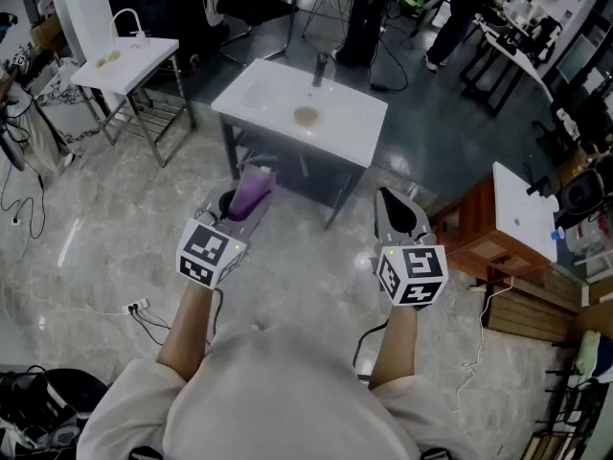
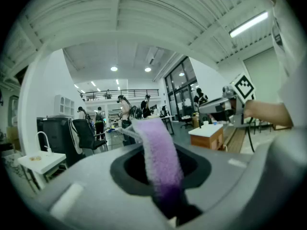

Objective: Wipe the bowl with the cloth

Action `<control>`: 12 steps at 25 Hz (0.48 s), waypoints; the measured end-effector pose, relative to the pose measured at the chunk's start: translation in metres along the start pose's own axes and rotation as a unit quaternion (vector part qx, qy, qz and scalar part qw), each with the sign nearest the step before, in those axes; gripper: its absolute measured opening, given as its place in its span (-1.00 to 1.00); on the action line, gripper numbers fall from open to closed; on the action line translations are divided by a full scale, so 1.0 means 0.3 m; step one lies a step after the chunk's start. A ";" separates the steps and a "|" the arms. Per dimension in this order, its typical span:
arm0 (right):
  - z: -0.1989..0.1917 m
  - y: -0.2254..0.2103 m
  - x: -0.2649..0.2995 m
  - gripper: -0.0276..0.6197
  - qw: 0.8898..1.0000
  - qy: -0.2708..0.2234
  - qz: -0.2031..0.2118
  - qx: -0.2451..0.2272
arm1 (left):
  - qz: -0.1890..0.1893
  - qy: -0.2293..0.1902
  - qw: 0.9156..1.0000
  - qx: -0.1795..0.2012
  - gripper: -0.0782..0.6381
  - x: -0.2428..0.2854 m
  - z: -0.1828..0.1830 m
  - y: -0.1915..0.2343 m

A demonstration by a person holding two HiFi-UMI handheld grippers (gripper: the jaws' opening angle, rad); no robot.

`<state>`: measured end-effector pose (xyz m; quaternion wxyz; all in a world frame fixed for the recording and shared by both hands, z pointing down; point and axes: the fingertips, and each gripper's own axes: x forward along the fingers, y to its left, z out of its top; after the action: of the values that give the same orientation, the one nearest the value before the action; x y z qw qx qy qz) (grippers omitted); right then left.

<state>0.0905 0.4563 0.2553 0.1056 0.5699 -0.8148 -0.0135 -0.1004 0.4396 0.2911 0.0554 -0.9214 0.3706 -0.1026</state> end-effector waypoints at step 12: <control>0.022 -0.007 0.073 -0.90 0.998 -0.019 0.048 0.048 | 0.002 -0.001 1.000 0.003 -0.52 0.074 0.013 0.039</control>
<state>0.0841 0.4346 0.2519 0.0634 0.5342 -0.8428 0.0196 -0.0917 0.4160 0.2886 0.0591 -0.9206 0.3721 -0.1030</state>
